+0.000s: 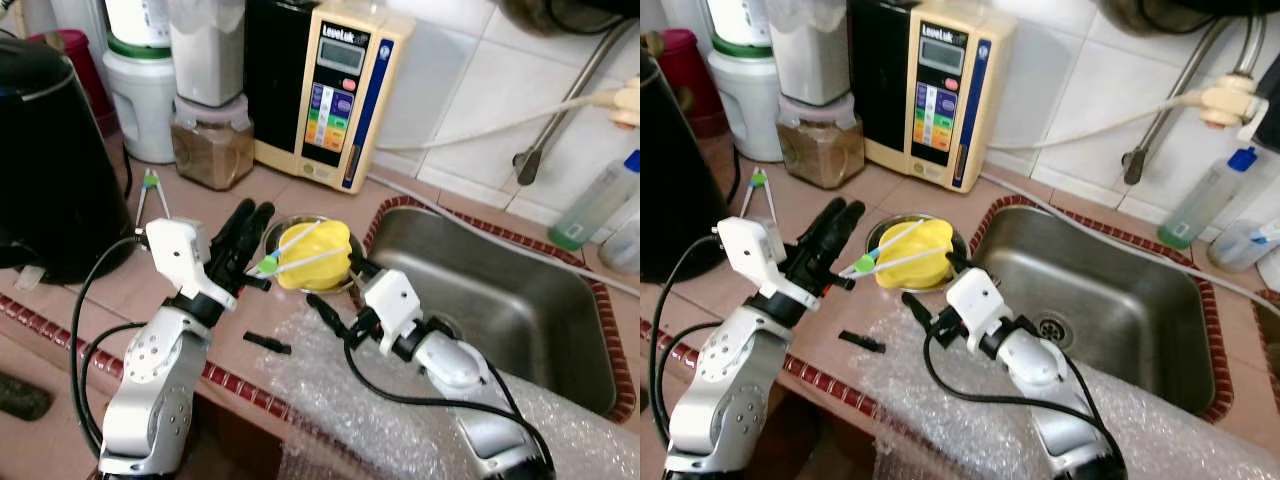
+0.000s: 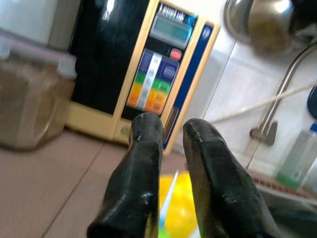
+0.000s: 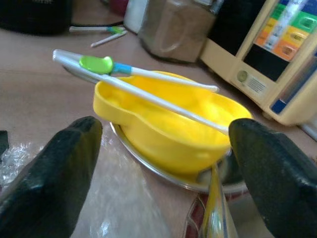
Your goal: Kitchen organization
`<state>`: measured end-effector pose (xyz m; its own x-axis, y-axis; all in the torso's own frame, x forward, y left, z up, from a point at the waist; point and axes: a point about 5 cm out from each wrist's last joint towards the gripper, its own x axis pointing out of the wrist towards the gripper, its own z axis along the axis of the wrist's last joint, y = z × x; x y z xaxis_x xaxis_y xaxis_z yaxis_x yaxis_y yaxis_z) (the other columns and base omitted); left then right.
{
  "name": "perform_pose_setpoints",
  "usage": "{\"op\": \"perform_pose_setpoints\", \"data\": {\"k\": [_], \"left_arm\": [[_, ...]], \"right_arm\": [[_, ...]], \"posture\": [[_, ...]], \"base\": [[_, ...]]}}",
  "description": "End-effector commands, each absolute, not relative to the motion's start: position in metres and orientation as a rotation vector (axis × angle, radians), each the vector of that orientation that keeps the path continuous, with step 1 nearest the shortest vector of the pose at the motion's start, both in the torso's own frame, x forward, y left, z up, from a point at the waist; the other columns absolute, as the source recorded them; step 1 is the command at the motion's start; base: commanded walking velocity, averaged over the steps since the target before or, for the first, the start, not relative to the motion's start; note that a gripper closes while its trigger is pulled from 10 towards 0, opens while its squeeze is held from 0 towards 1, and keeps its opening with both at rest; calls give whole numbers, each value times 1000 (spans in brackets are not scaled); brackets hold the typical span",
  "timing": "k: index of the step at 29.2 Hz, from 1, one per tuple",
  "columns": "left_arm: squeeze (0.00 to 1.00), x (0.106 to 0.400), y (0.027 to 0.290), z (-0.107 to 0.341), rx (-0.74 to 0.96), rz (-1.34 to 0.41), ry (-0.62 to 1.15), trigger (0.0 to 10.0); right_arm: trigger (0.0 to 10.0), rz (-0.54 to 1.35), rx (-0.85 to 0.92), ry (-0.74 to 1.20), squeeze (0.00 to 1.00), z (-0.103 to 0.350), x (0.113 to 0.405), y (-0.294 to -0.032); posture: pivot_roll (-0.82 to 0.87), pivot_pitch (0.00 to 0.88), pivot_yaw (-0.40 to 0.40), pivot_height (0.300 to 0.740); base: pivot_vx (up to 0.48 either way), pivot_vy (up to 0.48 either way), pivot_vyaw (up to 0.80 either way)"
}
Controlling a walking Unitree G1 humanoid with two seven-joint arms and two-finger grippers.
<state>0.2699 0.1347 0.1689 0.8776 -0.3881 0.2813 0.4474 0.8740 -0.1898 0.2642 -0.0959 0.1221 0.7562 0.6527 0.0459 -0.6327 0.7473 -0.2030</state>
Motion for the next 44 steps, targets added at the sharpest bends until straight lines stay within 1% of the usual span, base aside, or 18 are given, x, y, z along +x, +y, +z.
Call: {"op": "perform_pose_setpoints", "data": {"k": [1,2,4,6,9,13,21,23,24,25,27,30,36,42,44], "left_arm": [[1000,266,132,162,-232,-465,-216,10000],[1000,260,133,154,-215,-478,-191,10000],[1000,257,133,151,-208,-480,-182,10000],[1000,249,137,138,-197,-484,-146,10000],[1000,244,140,132,-189,-482,-125,10000],[1000,240,141,128,-212,-483,-110,10000],[1000,242,147,117,-227,-456,-85,10000],[1000,246,147,115,-180,-427,-100,10000],[1000,251,146,115,-94,-387,-120,10000],[1000,251,146,115,-94,-387,-120,10000],[1000,252,142,115,-32,-394,-137,10000],[1000,254,139,116,14,-381,-156,10000],[1000,259,132,118,74,-388,-212,10000],[1000,265,135,117,162,-340,-252,10000],[1000,266,135,116,187,-325,-264,10000]], "right_arm": [[10000,666,-153,-117,0,127,260,-109],[10000,657,-109,-101,0,128,251,-114],[10000,656,-85,-95,0,129,248,-116],[10000,710,-5,-48,0,131,235,-118],[10000,755,81,2,0,131,224,-120],[10000,808,150,93,0,126,206,-129],[10000,866,186,131,0,128,198,-126],[10000,888,229,139,0,132,197,-123],[10000,907,275,152,0,136,195,-122],[10000,907,275,152,0,136,195,-122],[10000,902,322,169,0,136,192,-124],[10000,896,365,186,0,135,188,-127],[10000,876,396,236,0,131,176,-134],[10000,869,414,272,0,129,168,-137],[10000,864,380,290,0,126,166,-139]], "posture": [[261,0,-133,740],[251,0,-130,740],[251,0,-130,740],[241,0,-128,740],[237,0,-129,740],[233,0,-133,740],[225,0,-136,740],[222,0,-138,740],[218,0,-137,740],[218,0,-137,740],[213,0,-136,740],[206,0,-133,740],[178,0,-122,740],[158,0,-116,740],[153,0,-114,740]], "base": [[0,0,0],[0,0,0],[0,0,0],[0,0,0],[0,0,0],[0,0,0],[0,0,0],[0,0,0],[0,0,0],[0,0,0],[0,0,0],[0,0,0],[0,0,0],[0,0,0],[0,0,0]]}}
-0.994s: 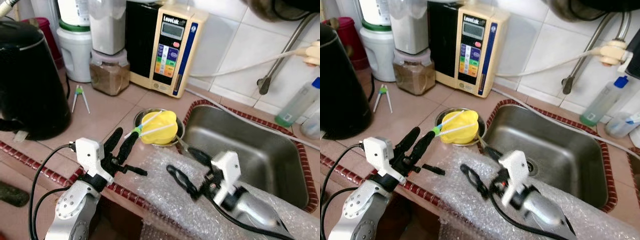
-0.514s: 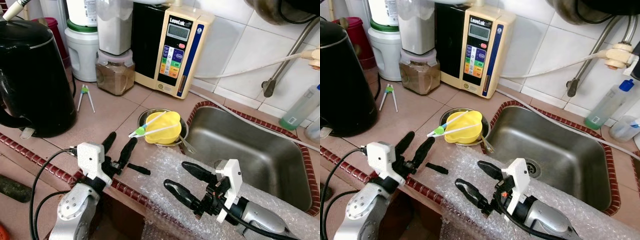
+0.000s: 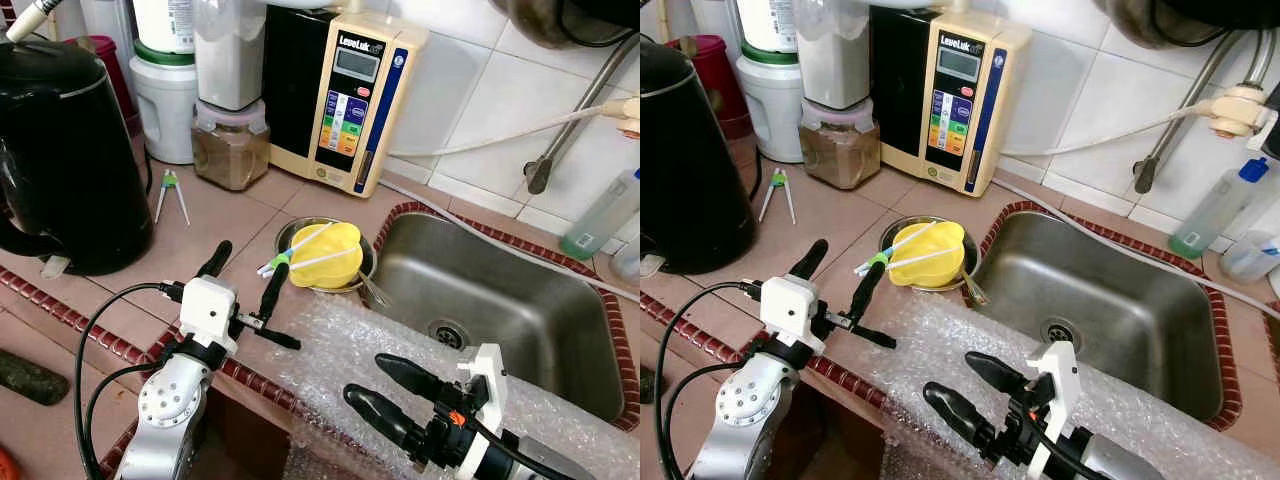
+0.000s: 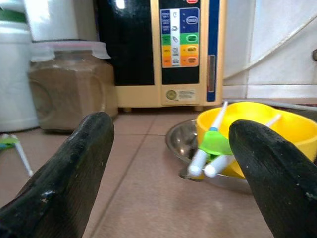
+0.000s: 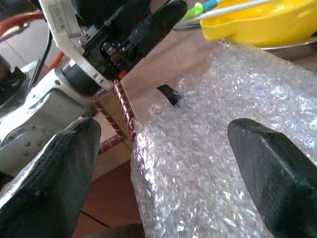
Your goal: Kitchen organization
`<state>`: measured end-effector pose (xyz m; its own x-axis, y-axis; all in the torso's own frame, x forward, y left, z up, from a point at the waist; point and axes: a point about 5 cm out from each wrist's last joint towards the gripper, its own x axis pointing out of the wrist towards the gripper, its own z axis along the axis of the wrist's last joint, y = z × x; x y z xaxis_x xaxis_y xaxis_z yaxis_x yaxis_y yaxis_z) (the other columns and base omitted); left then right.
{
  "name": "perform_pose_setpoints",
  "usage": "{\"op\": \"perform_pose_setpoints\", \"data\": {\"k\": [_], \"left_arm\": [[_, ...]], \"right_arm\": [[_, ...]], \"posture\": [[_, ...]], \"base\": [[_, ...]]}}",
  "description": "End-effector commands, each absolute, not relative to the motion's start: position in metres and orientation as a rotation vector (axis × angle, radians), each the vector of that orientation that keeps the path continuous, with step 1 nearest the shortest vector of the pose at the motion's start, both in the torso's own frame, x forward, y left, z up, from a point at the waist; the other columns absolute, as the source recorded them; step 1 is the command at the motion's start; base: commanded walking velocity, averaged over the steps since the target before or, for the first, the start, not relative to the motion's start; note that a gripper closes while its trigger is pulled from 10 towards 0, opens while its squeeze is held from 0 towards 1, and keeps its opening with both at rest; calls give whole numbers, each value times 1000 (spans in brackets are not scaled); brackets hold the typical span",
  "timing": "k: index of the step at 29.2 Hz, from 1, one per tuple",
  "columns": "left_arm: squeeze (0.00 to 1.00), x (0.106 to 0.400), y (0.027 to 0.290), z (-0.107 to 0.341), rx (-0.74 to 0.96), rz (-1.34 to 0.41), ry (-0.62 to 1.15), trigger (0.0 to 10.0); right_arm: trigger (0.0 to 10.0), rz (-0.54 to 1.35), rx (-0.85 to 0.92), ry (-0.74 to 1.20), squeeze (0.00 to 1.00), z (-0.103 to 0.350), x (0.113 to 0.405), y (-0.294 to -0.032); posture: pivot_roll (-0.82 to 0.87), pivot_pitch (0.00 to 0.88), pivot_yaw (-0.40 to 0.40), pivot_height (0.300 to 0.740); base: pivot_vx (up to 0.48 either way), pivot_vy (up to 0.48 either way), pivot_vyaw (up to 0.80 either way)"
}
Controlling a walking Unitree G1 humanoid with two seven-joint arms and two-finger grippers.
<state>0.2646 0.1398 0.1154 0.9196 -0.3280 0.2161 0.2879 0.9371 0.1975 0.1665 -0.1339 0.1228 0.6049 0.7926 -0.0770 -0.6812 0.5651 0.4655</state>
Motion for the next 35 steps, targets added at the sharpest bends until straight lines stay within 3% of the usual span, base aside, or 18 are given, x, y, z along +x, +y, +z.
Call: {"op": "perform_pose_setpoints", "data": {"k": [1,11,12,13,21,23,24,25,26,27,28,29,30,31,35], "left_arm": [[1000,267,134,114,186,-330,-261,10000],[1000,269,122,102,89,-415,-214,10000],[404,269,120,102,76,-423,-213,10000],[0,270,119,103,70,-427,-218,10000],[0,273,112,104,38,-474,-216,10000],[0,273,111,101,26,-482,-201,4941],[0,273,111,101,20,-488,-197,4941],[0,273,110,99,13,-498,-191,0],[0,273,110,99,13,-500,-190,0],[0,272,110,99,17,-503,-189,1804],[0,272,110,98,20,-504,-189,1804],[0,272,110,98,26,-496,-187,9137],[0,272,110,98,26,-496,-187,9137],[0,273,111,98,29,-489,-189,10000],[0,276,113,99,31,-480,-193,10000]], "right_arm": [[10000,857,367,297,0,124,166,-139],[10000,834,321,347,0,111,160,-144],[10000,839,322,350,0,110,159,-144],[10000,845,320,353,0,110,158,-143],[10000,847,297,327,0,111,162,-142],[10000,848,290,324,0,110,161,-142],[10000,849,288,325,0,110,160,-142],[10000,854,288,325,0,109,157,-141],[10000,856,288,324,0,108,156,-141],[10000,860,289,322,0,108,155,-140],[10000,862,289,321,0,108,153,-140],[10000,868,287,317,0,109,153,-139],[10000,868,287,317,0,109,153,-139],[10000,873,278,313,0,109,155,-139],[10000,885,257,305,0,110,157,-137]], "posture": [[148,0,-113,740],[137,0,-106,740],[137,0,-106,740],[134,0,-104,740],[131,0,-102,740],[132,0,-101,740],[133,0,-102,740],[135,0,-102,740],[135,0,-102,740],[136,0,-101,740],[136,0,-101,740],[138,0,-101,740],[138,0,-101,740],[139,0,-101,740],[142,0,-100,740]], "base": [[0,0,0],[0,0,0],[0,0,0],[0,0,0],[0,0,0],[0,0,0],[0,0,0],[0,0,0],[0,0,0],[0,0,0],[0,0,0],[0,0,0],[0,0,0],[0,0,0],[0,0,0]]}}
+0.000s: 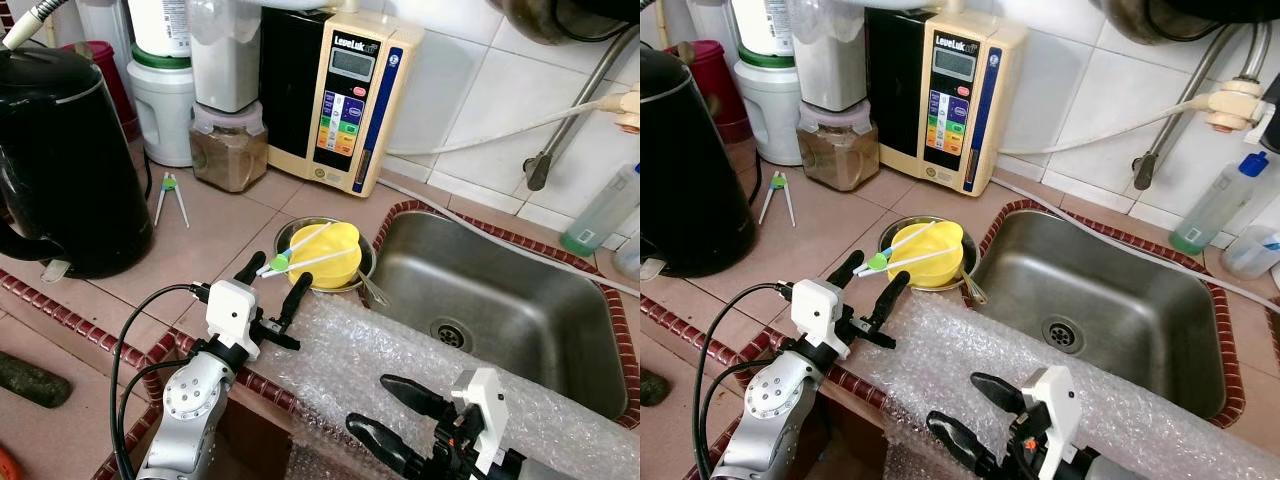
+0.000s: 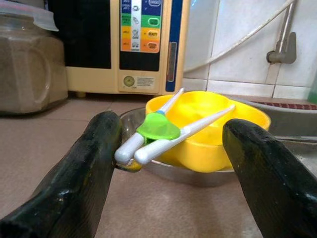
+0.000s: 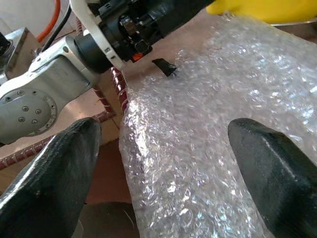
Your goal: Kitchen organization
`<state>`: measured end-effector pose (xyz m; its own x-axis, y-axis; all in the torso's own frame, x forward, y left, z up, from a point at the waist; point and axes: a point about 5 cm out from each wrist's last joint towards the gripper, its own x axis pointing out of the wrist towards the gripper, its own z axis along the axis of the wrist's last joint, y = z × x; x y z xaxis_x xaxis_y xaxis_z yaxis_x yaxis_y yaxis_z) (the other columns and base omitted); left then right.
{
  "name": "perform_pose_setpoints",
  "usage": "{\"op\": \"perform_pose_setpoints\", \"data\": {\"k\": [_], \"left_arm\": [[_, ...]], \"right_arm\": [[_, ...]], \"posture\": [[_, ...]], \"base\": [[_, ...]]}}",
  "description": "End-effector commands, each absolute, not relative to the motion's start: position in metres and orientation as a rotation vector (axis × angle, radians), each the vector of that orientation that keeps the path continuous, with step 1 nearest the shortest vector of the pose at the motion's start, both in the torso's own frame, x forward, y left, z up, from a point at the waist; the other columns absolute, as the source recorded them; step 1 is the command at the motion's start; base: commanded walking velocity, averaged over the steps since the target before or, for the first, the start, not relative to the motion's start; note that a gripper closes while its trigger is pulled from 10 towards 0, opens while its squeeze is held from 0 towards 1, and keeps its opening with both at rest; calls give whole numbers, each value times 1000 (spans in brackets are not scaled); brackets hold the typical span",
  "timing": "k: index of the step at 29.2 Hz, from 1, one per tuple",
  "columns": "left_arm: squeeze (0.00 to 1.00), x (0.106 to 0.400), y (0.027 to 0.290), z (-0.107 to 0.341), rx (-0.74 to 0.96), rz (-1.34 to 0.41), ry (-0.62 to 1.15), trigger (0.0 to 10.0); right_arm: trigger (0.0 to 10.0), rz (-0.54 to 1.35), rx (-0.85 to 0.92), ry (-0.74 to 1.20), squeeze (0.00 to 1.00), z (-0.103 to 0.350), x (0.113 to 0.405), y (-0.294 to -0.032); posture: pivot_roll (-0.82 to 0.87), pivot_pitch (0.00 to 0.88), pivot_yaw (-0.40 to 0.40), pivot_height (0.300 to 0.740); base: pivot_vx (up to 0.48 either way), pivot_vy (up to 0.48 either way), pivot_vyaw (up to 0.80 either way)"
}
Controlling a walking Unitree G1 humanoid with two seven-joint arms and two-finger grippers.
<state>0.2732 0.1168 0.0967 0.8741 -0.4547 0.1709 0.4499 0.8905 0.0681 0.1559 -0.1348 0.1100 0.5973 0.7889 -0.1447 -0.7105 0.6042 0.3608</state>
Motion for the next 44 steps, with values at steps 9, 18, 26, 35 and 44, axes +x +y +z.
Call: {"op": "perform_pose_setpoints", "data": {"k": [9,18,26,35,44], "left_arm": [[0,280,113,101,25,-483,-203,0],[0,279,111,99,8,-493,-201,0],[0,279,112,101,-5,-496,-206,0],[0,281,115,104,-74,-485,-196,0],[0,281,119,99,-164,-449,-156,0]], "right_arm": [[10000,892,245,265,0,115,159,-129],[10000,897,233,262,0,116,161,-130],[10000,901,227,265,0,114,162,-128],[10000,903,222,263,0,112,164,-127],[10000,902,211,263,0,112,165,-129]], "posture": [[147,0,-100,740],[150,0,-103,740],[154,0,-106,740],[161,0,-107,740],[161,0,-113,740]], "base": [[0,0,0],[0,0,0],[0,0,0],[0,0,0],[0,0,0]]}}
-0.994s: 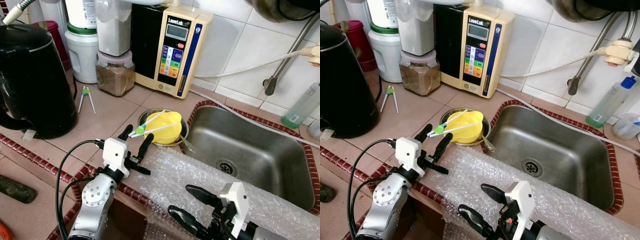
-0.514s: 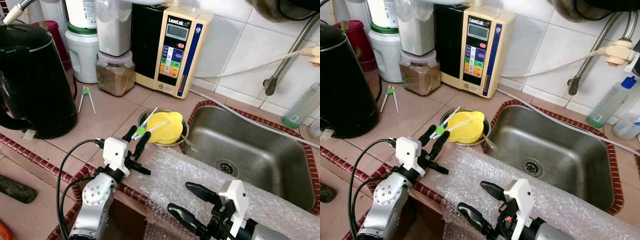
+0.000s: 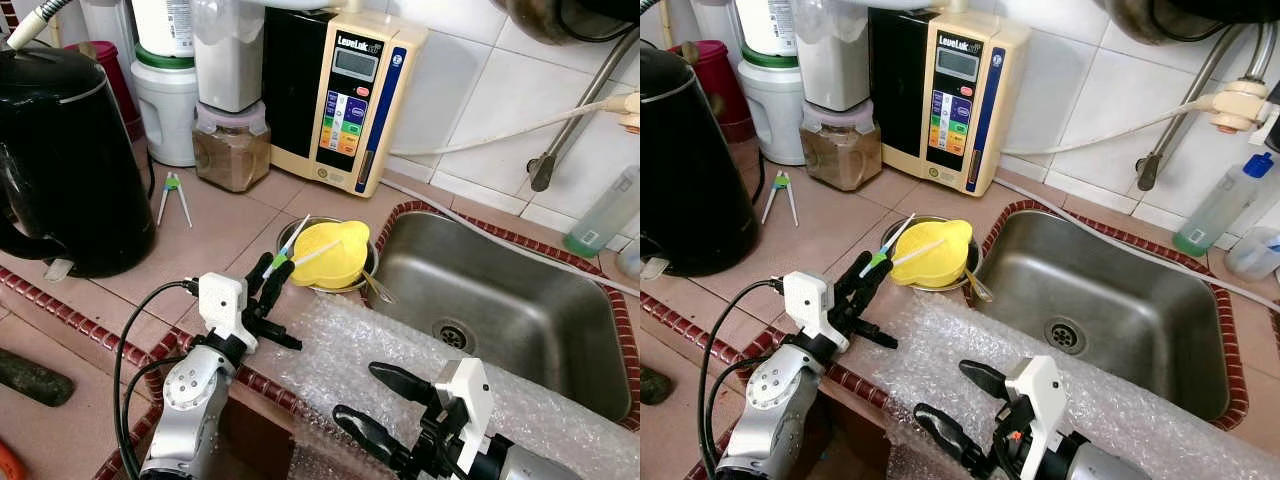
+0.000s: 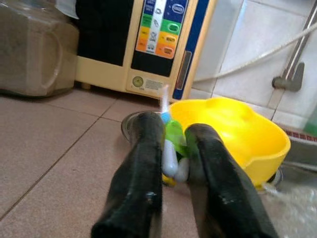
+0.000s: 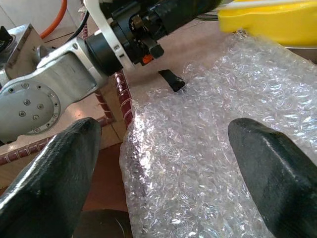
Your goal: Kitchen organization
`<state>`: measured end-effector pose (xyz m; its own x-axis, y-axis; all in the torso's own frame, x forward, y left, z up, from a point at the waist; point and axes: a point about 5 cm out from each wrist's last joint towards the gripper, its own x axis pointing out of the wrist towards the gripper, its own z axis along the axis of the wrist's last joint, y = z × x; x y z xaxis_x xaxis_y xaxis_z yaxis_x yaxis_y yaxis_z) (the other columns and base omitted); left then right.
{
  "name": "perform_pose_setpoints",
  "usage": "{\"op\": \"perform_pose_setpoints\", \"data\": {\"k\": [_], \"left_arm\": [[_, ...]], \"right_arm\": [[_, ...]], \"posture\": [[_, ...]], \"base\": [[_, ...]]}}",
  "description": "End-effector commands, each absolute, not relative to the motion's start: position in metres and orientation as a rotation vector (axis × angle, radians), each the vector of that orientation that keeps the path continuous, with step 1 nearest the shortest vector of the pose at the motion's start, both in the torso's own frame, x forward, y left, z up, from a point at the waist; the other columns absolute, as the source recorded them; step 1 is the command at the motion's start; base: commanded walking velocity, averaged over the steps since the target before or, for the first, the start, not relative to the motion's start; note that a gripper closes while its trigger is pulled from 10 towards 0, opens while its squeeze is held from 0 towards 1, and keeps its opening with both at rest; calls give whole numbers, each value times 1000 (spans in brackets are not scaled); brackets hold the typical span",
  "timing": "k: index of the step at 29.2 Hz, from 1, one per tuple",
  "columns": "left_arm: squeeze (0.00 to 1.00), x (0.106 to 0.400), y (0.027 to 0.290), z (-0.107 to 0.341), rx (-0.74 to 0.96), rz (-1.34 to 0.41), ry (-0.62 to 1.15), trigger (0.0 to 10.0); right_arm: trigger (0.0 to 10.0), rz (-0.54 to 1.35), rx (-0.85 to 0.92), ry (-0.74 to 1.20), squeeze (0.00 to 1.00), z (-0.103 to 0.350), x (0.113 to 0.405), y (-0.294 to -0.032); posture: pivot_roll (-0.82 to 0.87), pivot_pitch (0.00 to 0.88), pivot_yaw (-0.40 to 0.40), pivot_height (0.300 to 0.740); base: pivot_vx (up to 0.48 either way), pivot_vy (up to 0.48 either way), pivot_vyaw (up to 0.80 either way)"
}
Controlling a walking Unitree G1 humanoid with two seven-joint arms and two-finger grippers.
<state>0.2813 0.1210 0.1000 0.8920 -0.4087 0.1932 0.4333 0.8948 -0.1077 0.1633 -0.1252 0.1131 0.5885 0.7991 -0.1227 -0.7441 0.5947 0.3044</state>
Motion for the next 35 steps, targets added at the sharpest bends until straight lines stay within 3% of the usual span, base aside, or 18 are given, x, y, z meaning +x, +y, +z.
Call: {"op": "perform_pose_setpoints", "data": {"k": [1,10,24,28,35], "left_arm": [[0,281,120,100,-168,-449,-155,0],[0,285,121,108,-289,-431,-155,0],[0,281,111,136,-482,-567,-166,0],[0,277,107,149,-488,-641,-174,0],[0,271,94,158,-356,-787,-166,0]], "right_arm": [[10000,901,210,264,0,112,165,-129],[10000,898,205,263,0,111,167,-129],[10000,835,163,217,0,114,180,-133],[10000,685,-40,112,0,120,206,-145],[10000,616,-273,19,0,134,228,-159]], "posture": [[161,0,-113,740],[162,0,-112,740],[173,0,-121,740],[178,0,-123,740],[177,0,-124,740]], "base": [[0,0,0],[0,0,0],[0,0,0],[0,0,0],[0,0,0]]}}
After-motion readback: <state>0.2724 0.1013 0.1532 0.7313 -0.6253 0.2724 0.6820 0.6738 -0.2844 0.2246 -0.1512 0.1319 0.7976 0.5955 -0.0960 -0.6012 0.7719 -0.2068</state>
